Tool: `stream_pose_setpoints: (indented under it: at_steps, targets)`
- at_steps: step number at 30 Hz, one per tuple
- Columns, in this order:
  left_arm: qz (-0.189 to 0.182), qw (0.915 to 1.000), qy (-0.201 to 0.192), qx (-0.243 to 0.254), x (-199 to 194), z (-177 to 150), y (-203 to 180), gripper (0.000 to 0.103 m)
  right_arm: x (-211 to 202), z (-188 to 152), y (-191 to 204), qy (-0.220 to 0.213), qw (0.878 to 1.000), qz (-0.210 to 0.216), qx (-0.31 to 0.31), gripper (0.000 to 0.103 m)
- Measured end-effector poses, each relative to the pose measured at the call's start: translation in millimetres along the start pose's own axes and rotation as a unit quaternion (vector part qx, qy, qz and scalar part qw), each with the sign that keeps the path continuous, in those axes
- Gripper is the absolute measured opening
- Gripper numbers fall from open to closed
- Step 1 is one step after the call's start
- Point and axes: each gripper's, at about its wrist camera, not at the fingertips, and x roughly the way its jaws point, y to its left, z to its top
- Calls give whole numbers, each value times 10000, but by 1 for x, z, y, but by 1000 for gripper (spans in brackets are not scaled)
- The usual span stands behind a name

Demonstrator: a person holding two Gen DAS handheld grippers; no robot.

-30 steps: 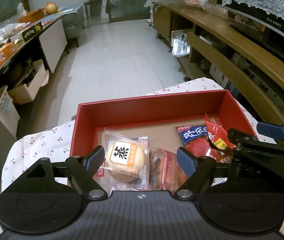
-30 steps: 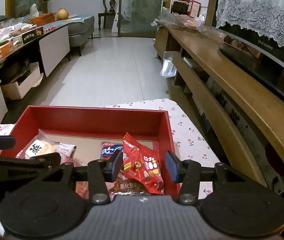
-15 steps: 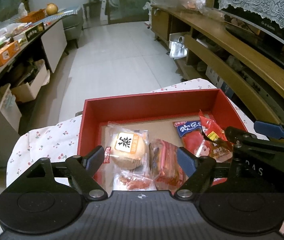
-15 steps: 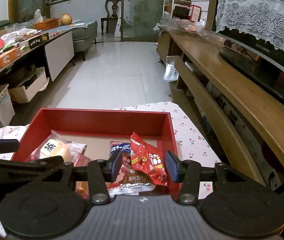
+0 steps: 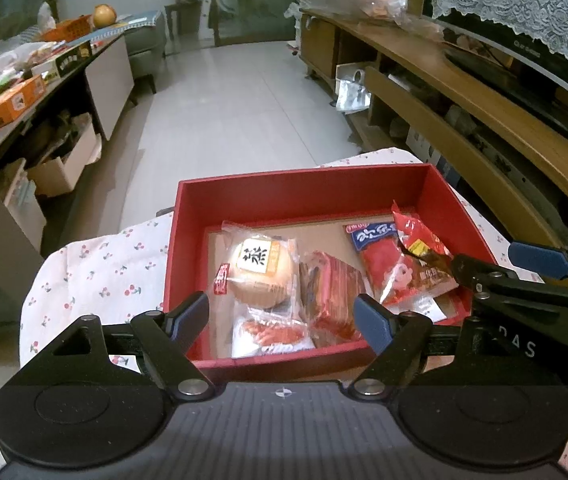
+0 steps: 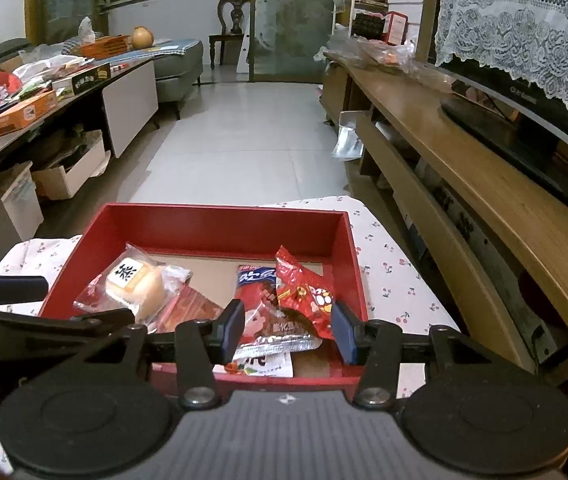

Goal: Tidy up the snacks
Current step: 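Open both grippers to release the packs into the red box, then grasp the blue Wafer Biscuit pack with the left gripper while the right grasps the blue sausage pack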

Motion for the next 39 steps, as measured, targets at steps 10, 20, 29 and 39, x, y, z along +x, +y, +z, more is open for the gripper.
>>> stream_pose_setpoints:
  at_steps: [10, 20, 29, 39]
  targets:
    - [-69, 10000, 62, 35, -10, -15, 3, 84, -12, -12, 3, 91, 9999, 64, 14, 58]
    - [-33, 9990, 447, 27, -10, -39, 18, 84, -25, -36, 12, 407, 9985, 361, -40, 58]
    - [131, 9946, 1030, 38, 22, -60, 24, 84, -26, -48, 10, 666, 9967, 464, -12, 58]
    - [165, 9893, 1446, -120, 53, -68, 22, 82, -15, -51, -5, 901, 9945, 504, 163, 58]
